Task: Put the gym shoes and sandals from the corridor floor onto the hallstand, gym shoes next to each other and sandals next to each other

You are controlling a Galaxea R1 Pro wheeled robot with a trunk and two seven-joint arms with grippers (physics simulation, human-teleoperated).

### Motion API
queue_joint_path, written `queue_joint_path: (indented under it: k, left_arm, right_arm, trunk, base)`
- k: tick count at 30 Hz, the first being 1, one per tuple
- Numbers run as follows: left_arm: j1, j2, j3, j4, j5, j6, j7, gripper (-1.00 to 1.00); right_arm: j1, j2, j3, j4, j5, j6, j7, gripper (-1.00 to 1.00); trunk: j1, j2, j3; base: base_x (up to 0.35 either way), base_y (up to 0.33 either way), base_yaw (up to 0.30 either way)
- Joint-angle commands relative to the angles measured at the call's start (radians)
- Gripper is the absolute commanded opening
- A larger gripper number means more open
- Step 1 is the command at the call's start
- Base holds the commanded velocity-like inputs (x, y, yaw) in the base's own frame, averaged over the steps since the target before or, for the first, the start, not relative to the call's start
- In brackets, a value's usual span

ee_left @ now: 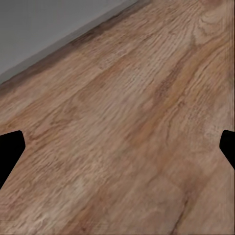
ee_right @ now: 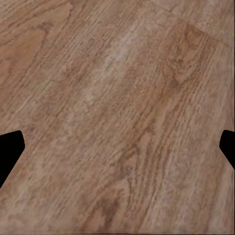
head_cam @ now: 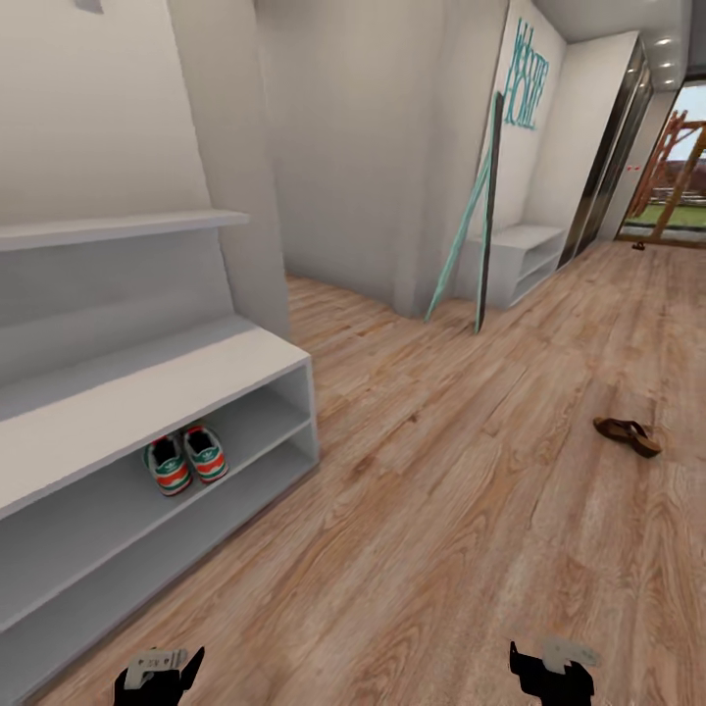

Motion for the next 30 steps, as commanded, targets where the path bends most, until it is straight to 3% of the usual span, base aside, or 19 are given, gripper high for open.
queue_joint_path:
  k: [1, 14, 30]
  left_arm:
    - [0.000, 0.000, 0.003, 0.001, 0.010, 0.001, -0.010, 1.00]
    - [0.000, -0.001, 0.003, 0.001, 0.009, 0.001, -0.010, 1.00]
    - [0.000, -0.001, 0.004, 0.001, 0.010, 0.001, -0.010, 1.00]
  right_arm:
    - [-0.001, 0.000, -0.002, 0.001, -0.008, -0.005, 0.004, 1.00]
    - [-0.001, 0.001, -0.002, 0.001, -0.008, -0.005, 0.004, 1.00]
    - [-0.001, 0.001, -0.002, 0.001, -0.008, -0.005, 0.004, 1.00]
  trunk:
    - [0.000, 0.000, 0.000]
    - [0.000, 0.000, 0.005]
    - [0.000, 0.000, 0.006]
  base:
    - [0.000, 0.000, -0.289]
    - [0.019, 0.000, -0.290]
    - [0.296, 0.000, -0.292]
